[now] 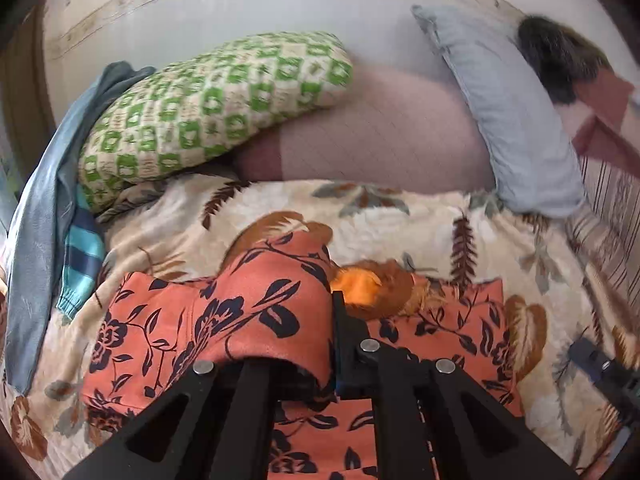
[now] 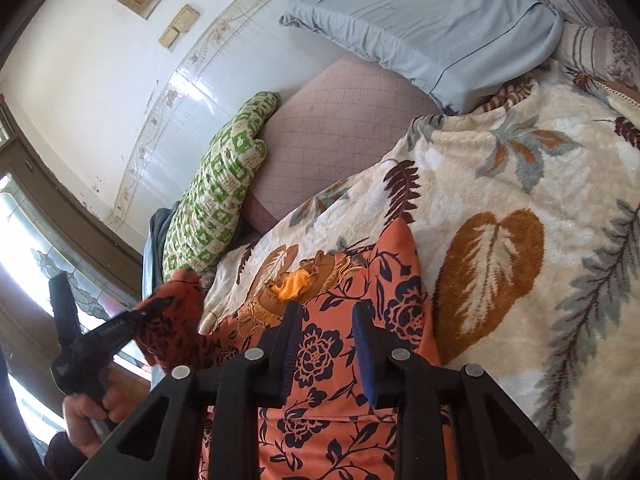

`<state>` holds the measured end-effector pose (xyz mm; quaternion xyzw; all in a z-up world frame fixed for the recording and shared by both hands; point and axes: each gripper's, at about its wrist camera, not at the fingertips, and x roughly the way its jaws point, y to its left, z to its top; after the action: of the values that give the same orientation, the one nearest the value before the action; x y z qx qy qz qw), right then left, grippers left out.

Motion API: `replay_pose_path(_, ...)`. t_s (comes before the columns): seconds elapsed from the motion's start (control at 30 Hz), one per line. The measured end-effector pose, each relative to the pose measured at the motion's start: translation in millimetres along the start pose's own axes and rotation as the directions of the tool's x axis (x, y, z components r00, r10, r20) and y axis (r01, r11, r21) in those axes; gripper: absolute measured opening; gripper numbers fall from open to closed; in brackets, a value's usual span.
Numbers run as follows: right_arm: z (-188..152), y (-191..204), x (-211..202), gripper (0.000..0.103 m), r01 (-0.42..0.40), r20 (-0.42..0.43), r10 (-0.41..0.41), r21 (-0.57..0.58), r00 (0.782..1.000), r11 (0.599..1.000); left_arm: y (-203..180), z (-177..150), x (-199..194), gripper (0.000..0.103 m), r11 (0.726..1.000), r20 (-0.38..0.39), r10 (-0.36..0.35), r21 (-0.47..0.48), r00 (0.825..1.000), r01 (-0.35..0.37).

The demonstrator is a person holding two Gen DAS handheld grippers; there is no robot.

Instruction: Fold small clothes

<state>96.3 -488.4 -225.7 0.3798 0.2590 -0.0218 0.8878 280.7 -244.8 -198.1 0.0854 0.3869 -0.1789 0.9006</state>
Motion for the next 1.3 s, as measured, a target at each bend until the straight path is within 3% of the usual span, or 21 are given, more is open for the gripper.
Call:
replay_pose_path(0.07, 6, -8, -4, 0.028, -0.01, 0.009, 0.01, 0.032, 1.0, 0.999, -45, -24, 34, 0.015, 0.989, -0.089, 0.056, 0.144, 0.994, -0.043)
replay_pose_path(0.13, 11, -18, -5, 0.029, -0.03, 0.0, 0.03, 0.085, 1.0, 0.996, -70, -50, 57, 0.045, 0.965, -0.169, 0.115, 0.253, 0.979, -0.07)
replay_pose_path(0.2, 15, -26, -5, 0.029, -0.041, -0.012, 0.043, 0.128, 0.999, 0.991, -77, -65, 60, 0.053, 0.953, -0.176, 0.121, 0.297, 0.977, -0.065)
replay_pose_path(0.37, 15, -28, -1, 0.033, -0.04, -0.03, 0.044, 0.14, 0.999, 0.989, -51, -38, 14, 0.069, 0.973, -0.119, -0.116, 0.183, 0.986, 0.137)
replay_pose_path(0.4, 14, -27, 1, 0.037, -0.044, -0.034, 0.049, 0.141, 0.998, 0.989, -42, -28, 2, 0.078, 0.973, -0.091, -0.166, 0.146, 0.982, 0.178)
replay_pose_path(0.43, 12, -25, 2, 0.053, -0.047, -0.038, 0.052, 0.142, 0.998, 0.989, -31, -19, -10, 0.083, 0.971, -0.065, -0.209, 0.104, 0.976, 0.215)
replay_pose_path(0.5, 9, -21, 6, 0.069, -0.052, -0.034, 0.057, 0.133, 0.998, 0.99, -12, -1, -28, 0.083, 0.958, -0.017, -0.285, 0.027, 0.958, 0.286)
replay_pose_path(0.57, 7, -14, 9, 0.069, -0.044, -0.036, 0.048, 0.109, 0.998, 0.993, 9, 10, -40, 0.085, 0.939, 0.04, -0.339, -0.047, 0.94, 0.341)
replay_pose_path(0.7, 4, -10, 14, 0.069, -0.042, -0.036, 0.046, 0.109, 0.998, 0.993, 18, 20, -36, 0.087, 0.95, 0.043, -0.299, -0.084, 0.953, 0.302)
replay_pose_path(0.77, 4, -9, 12, 0.069, -0.027, -0.024, 0.03, 0.105, 0.999, 0.994, -7, 15, -18, 0.088, 0.982, -0.059, -0.184, 0.036, 0.981, 0.186)
replay_pose_path(0.8, 4, -9, 11, 0.069, -0.024, -0.018, 0.026, 0.105, 1.0, 0.994, -29, 6, -4, 0.09, 0.979, -0.143, -0.084, 0.173, 0.986, 0.109)
replay_pose_path(0.87, 7, -13, 9, 0.069, -0.025, -0.005, 0.026, 0.115, 1.0, 0.993, -74, -27, 21, 0.09, 0.889, -0.195, 0.089, 0.458, 0.977, 0.01)
replay_pose_path(0.97, 13, -19, 6, 0.068, -0.033, 0.009, 0.032, 0.141, 0.999, 0.989, -116, -78, 33, 0.09, 0.708, -0.082, 0.223, 0.699, 0.971, -0.103)
replay_pose_path(1.0, 14, -21, 5, 0.068, -0.035, 0.015, 0.033, 0.15, 0.999, 0.988, -121, -87, 35, 0.09, 0.683, -0.067, 0.239, 0.72, 0.969, -0.119)
replay_pose_path(1.1, 18, -22, 4, 0.068, -0.04, 0.018, 0.038, 0.149, 0.999, 0.988, -120, -93, 26, 0.09, 0.705, -0.055, 0.238, 0.697, 0.97, -0.133)
replay_pose_path(1.13, 18, -21, 4, 0.068, -0.042, 0.019, 0.039, 0.148, 0.999, 0.988, -120, -94, 21, 0.09, 0.68, 0.007, 0.269, 0.707, 0.963, -0.195)
replay_pose_path(1.17, 17, -20, 4, 0.068, -0.043, 0.02, 0.041, 0.146, 0.999, 0.988, -125, -97, 16, 0.09, 0.603, 0.125, 0.32, 0.738, 0.939, -0.304)
replay_pose_path(1.2, 17, -19, 4, 0.068, -0.042, 0.02, 0.039, 0.144, 0.999, 0.989, -135, -107, 13, 0.09, 0.463, 0.284, 0.357, 0.774, 0.89, -0.432)
replay_pose_path(1.23, 16, -18, 4, 0.068, -0.038, 0.021, 0.035, 0.142, 0.999, 0.989, -146, -119, 13, 0.092, 0.297, 0.433, 0.349, 0.79, 0.831, -0.537)
replay_pose_path(1.27, 16, -17, 3, 0.068, -0.036, 0.026, 0.033, 0.142, 0.999, 0.989, -157, -132, 12, 0.093, 0.164, 0.532, 0.303, 0.788, 0.791, -0.593)
replay_pose_path(1.3, 16, -18, 0, 0.068, -0.035, 0.038, 0.03, 0.144, 0.999, 0.989, -165, -141, 10, 0.095, 0.097, 0.567, 0.254, 0.791, 0.784, -0.603)
